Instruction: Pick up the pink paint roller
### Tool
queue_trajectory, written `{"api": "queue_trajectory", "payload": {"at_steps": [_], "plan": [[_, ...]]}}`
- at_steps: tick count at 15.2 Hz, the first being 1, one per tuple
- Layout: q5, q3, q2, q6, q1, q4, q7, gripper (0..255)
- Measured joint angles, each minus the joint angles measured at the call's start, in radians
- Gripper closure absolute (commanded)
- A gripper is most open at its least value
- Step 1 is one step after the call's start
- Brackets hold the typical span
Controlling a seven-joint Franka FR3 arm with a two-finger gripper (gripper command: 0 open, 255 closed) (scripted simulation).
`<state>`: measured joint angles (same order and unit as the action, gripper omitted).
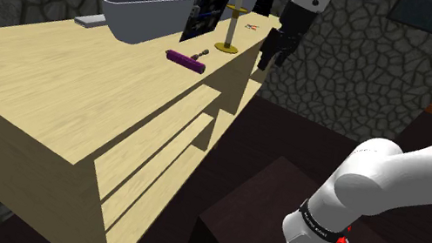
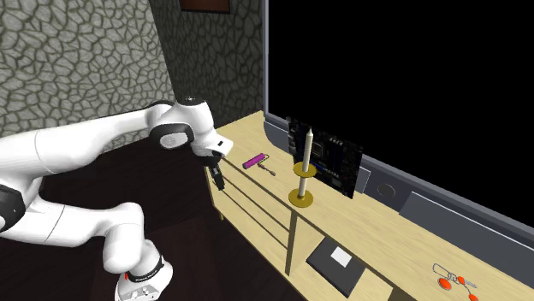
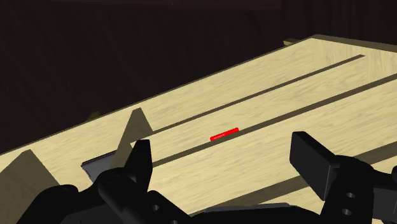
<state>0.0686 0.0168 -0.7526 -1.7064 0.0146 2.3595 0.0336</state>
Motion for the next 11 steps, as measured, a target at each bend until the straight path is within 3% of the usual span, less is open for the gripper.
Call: {"api": "queue_trajectory", "payload": {"at_steps": [3, 11], "plan": [[-0.004, 0.022, 0.046, -0.01, 0.005, -0.03, -0.015, 0], [-0.07, 0.154, 0.379, -0.03, 0.019, -0.292, -0.116, 0]]}}
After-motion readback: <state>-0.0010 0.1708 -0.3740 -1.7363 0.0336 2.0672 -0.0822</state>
